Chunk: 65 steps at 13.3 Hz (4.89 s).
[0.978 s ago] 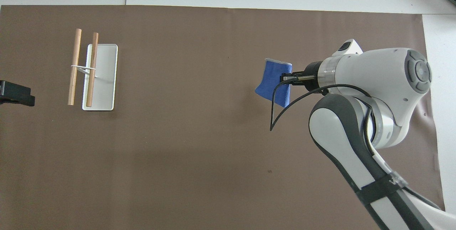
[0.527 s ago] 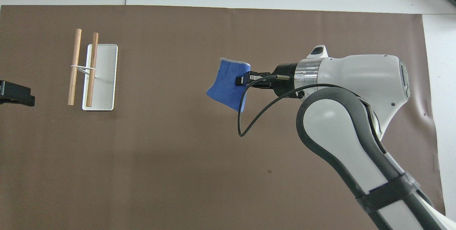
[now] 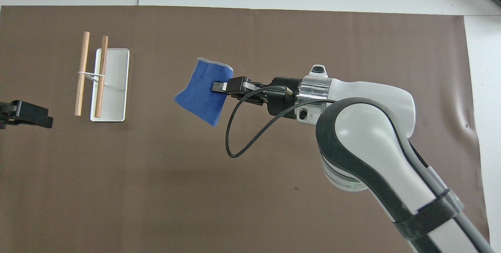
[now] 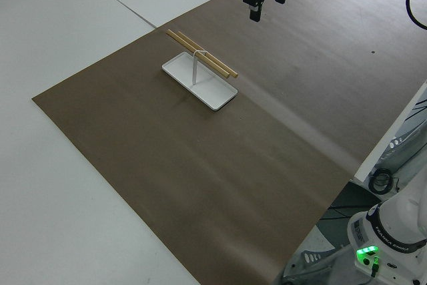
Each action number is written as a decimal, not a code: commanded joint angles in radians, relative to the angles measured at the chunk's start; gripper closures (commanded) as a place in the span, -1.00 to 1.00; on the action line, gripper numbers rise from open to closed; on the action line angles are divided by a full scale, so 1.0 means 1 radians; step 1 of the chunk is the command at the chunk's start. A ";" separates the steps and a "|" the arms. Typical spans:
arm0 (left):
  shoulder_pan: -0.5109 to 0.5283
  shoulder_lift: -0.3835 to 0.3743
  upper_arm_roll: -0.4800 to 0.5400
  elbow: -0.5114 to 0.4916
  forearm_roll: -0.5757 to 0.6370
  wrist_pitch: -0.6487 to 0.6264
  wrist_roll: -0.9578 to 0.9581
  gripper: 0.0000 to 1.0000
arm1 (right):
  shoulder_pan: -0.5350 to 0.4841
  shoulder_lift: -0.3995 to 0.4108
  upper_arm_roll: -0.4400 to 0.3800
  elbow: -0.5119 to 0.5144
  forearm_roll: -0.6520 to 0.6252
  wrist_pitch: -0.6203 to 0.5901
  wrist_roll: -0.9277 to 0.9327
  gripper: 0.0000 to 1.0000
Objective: Right arm passes towel to left arm to hang
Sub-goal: 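Lift the blue towel with the right gripper toward the wooden rack, then hold the towel with the right gripper while the left gripper grasps it, then open the right gripper and withdraw it while the left gripper holds the towel, then drape the towel over the wooden sticks with the left gripper while the right gripper retracts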
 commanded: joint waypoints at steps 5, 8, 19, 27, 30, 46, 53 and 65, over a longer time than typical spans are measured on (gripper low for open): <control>0.002 -0.182 0.005 -0.360 -0.376 0.310 -0.096 -1.00 | 0.058 0.005 0.008 0.020 0.161 0.096 -0.109 1.00; -0.027 -0.189 -0.001 -0.388 -0.475 0.378 -0.343 -1.00 | 0.061 0.005 0.008 0.019 0.159 0.122 -0.111 1.00; -0.334 -0.109 -0.004 -0.522 -1.020 0.996 -0.645 -1.00 | 0.076 0.004 0.009 0.017 0.171 0.114 -0.112 1.00; -0.380 -0.094 -0.001 -0.522 -1.051 1.049 -0.645 -0.19 | 0.084 -0.001 0.009 0.011 0.170 0.120 -0.112 1.00; -0.370 -0.091 0.000 -0.511 -1.051 1.049 -0.646 0.46 | 0.084 -0.002 0.009 0.007 0.170 0.122 -0.112 1.00; -0.212 -0.083 0.005 -0.516 -1.037 1.029 -0.643 1.00 | 0.044 0.027 0.000 -0.016 -0.338 0.301 -0.097 -1.00; -0.150 -0.011 0.003 -0.510 -0.885 1.134 -0.675 1.00 | -0.140 0.027 -0.007 -0.058 -0.951 0.208 0.085 -1.00; -0.037 0.153 0.003 -0.379 -0.927 1.197 -0.879 1.00 | -0.146 -0.073 -0.190 0.217 -1.545 -0.494 0.609 -1.00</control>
